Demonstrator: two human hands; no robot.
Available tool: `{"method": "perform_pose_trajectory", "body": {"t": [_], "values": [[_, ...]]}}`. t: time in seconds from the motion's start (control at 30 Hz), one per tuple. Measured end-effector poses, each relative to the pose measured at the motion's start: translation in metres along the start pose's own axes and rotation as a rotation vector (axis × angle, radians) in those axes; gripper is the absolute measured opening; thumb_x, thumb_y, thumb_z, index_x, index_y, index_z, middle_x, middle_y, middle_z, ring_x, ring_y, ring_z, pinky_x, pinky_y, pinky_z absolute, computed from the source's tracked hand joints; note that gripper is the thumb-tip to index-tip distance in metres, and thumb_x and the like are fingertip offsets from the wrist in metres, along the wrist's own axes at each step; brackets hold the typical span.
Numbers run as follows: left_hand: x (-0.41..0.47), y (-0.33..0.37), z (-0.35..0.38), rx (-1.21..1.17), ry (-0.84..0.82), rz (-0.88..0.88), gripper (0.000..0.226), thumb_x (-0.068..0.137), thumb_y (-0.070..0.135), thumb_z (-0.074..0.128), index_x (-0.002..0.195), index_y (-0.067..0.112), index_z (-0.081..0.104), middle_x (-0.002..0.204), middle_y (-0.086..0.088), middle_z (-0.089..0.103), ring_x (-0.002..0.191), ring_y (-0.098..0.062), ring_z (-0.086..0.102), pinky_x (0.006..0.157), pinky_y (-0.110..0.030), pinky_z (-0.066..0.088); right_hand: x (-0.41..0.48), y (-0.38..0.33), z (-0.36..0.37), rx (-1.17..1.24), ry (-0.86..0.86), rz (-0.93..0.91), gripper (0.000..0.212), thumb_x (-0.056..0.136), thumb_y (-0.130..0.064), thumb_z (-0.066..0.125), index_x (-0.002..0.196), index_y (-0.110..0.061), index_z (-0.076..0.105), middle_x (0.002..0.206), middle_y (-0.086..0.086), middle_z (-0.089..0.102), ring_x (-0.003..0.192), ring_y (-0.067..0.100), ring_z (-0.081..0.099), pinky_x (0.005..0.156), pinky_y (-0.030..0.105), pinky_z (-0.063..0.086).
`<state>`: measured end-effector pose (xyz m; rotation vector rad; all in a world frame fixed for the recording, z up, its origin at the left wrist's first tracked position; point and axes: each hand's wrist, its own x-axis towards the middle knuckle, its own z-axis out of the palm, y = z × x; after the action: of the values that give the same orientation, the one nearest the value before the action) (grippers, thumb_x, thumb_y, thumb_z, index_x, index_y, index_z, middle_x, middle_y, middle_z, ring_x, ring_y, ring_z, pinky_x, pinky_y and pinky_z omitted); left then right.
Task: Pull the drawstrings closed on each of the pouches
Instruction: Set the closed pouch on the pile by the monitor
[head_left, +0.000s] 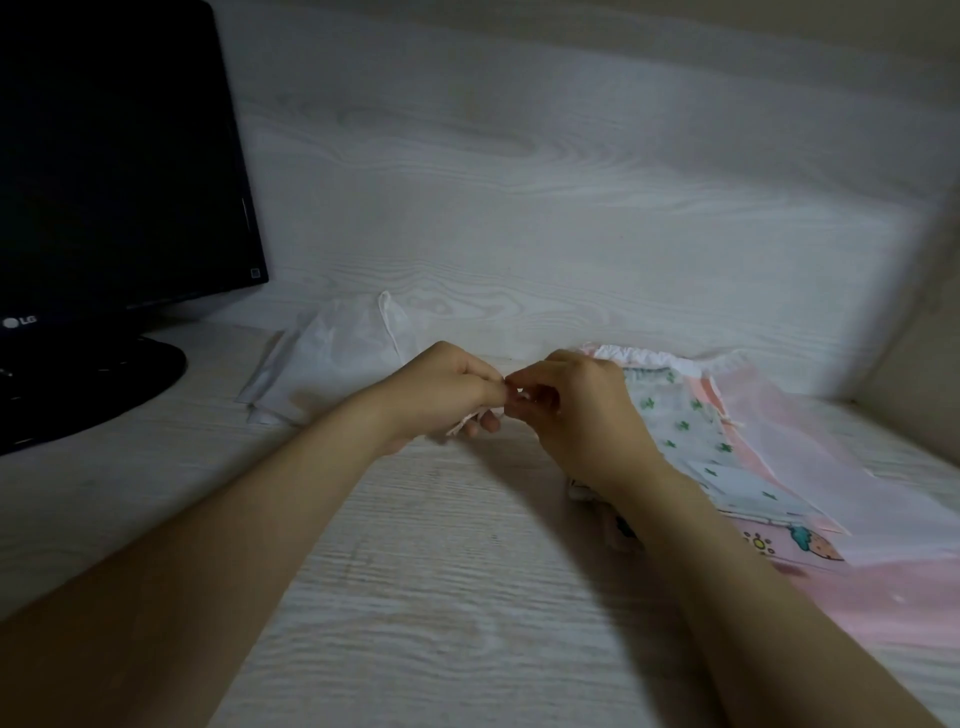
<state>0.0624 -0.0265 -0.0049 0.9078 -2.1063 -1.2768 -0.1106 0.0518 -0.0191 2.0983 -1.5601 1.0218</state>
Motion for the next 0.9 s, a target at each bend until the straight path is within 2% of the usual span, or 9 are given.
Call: {"method": "perform_pose_trajectory", "body": {"t": [0.2, 0.27, 0.33, 0.4, 0.47, 0.53, 0.6, 0.7, 0.9], "values": [[0.004, -0.001, 0.002, -0.133, -0.056, -0.06, 0.018, 0.09, -0.002, 0.063, 0.092, -0.008, 0.079, 0.074, -0.012, 0.068, 0.067, -0.013, 0.057, 0.065, -0.026, 0.043, 0.0, 0.0, -0.001, -0.041, -0.053, -0.048, 0.019, 0.086, -0.006, 0.074, 0.085, -0.022, 0.083, 0.068, -0.005, 0.07, 0.063, 0.005, 0.046, 0.06, 0.013, 0.036], [0.004, -0.001, 0.003, -0.182, -0.023, -0.066, 0.02, 0.089, -0.007, 0.061, 0.1, -0.014, 0.075, 0.071, -0.01, 0.066, 0.062, -0.01, 0.057, 0.064, -0.025, 0.043, 0.0, 0.002, 0.001, -0.053, -0.087, -0.004, 0.017, 0.081, -0.005, 0.069, 0.08, -0.017, 0.081, 0.067, 0.001, 0.071, 0.06, 0.013, 0.054, 0.059, 0.027, 0.047], [0.002, -0.001, 0.002, -0.176, 0.023, -0.054, 0.029, 0.088, -0.009, 0.06, 0.115, -0.009, 0.072, 0.073, -0.008, 0.068, 0.059, -0.007, 0.059, 0.068, -0.027, 0.045, 0.0, 0.0, 0.003, -0.024, -0.116, 0.073, 0.015, 0.081, -0.008, 0.067, 0.078, -0.016, 0.08, 0.066, 0.001, 0.07, 0.06, 0.016, 0.061, 0.062, 0.033, 0.051], [0.002, -0.001, 0.001, -0.128, 0.074, -0.028, 0.038, 0.086, -0.006, 0.065, 0.122, 0.007, 0.069, 0.094, -0.008, 0.071, 0.066, -0.007, 0.063, 0.071, -0.027, 0.05, 0.0, -0.004, 0.002, 0.097, -0.14, 0.199, 0.015, 0.086, -0.012, 0.068, 0.082, -0.019, 0.081, 0.065, -0.007, 0.07, 0.06, 0.008, 0.062, 0.059, 0.017, 0.047], [0.003, -0.001, -0.001, -0.083, 0.138, 0.011, 0.041, 0.083, -0.004, 0.072, 0.118, 0.018, 0.068, 0.117, -0.005, 0.067, 0.086, -0.011, 0.067, 0.076, -0.026, 0.054, 0.001, -0.005, 0.001, 0.255, -0.18, 0.336, 0.014, 0.092, -0.018, 0.069, 0.083, -0.018, 0.08, 0.062, -0.002, 0.067, 0.055, 0.004, 0.054, 0.058, 0.017, 0.042], [0.003, -0.003, -0.002, -0.044, 0.145, 0.07, 0.035, 0.085, 0.001, 0.079, 0.111, 0.022, 0.069, 0.12, -0.004, 0.07, 0.1, -0.014, 0.07, 0.087, -0.027, 0.055, 0.0, -0.002, 0.001, 0.415, -0.208, 0.455, 0.018, 0.094, -0.02, 0.069, 0.079, -0.015, 0.078, 0.063, 0.009, 0.063, 0.059, 0.009, 0.05, 0.064, 0.029, 0.042], [0.003, -0.006, -0.002, -0.061, 0.134, 0.157, 0.022, 0.088, 0.002, 0.08, 0.1, 0.016, 0.069, 0.116, -0.009, 0.075, 0.101, -0.021, 0.075, 0.094, -0.031, 0.058, 0.001, 0.001, 0.0, 0.589, -0.182, 0.588, 0.019, 0.095, -0.016, 0.069, 0.079, -0.013, 0.077, 0.063, 0.004, 0.057, 0.063, 0.014, 0.048, 0.066, 0.034, 0.04], [0.006, -0.011, -0.001, -0.054, 0.216, 0.315, 0.017, 0.087, -0.008, 0.08, 0.083, 0.005, 0.07, 0.106, -0.01, 0.078, 0.099, -0.023, 0.077, 0.087, -0.027, 0.061, 0.002, 0.003, 0.0, 0.752, -0.155, 0.716, 0.02, 0.094, -0.009, 0.065, 0.08, -0.013, 0.078, 0.069, 0.007, 0.054, 0.071, 0.022, 0.045, 0.069, 0.039, 0.037], [0.007, -0.012, -0.001, 0.074, 0.261, 0.373, 0.018, 0.087, -0.008, 0.079, 0.087, 0.01, 0.082, 0.094, 0.0, 0.082, 0.095, -0.012, 0.078, 0.096, -0.034, 0.062, 0.002, 0.0, -0.002, 0.82, -0.147, 0.783, 0.018, 0.096, -0.008, 0.063, 0.086, -0.009, 0.078, 0.069, 0.009, 0.054, 0.069, 0.023, 0.046, 0.062, 0.035, 0.039]]}}
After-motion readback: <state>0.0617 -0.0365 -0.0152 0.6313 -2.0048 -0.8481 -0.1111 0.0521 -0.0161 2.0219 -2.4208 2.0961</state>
